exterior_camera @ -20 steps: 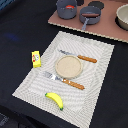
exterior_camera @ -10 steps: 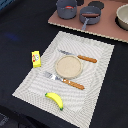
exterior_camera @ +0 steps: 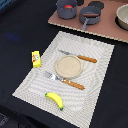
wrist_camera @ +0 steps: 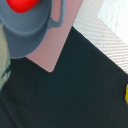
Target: Interact with the objects in diverse but meaningful ways.
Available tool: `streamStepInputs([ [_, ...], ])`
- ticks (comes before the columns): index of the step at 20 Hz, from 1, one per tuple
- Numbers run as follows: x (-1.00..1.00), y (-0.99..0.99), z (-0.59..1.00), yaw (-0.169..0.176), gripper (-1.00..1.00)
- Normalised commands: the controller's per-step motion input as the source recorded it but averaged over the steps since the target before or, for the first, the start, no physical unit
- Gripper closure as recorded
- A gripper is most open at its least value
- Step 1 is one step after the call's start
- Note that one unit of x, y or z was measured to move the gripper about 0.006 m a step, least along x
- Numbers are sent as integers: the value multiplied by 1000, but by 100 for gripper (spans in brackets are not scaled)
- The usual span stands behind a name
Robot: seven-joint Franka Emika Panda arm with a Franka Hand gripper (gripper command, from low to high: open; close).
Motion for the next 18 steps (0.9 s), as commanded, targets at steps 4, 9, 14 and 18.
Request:
streamStepInputs([
  [4, 374, -456, 0, -188, -100],
  [9, 375, -509, 0, -169, -100],
  [14, 342, -649, 44, -116, -100],
  [18, 287, -774, 134, -53, -100],
])
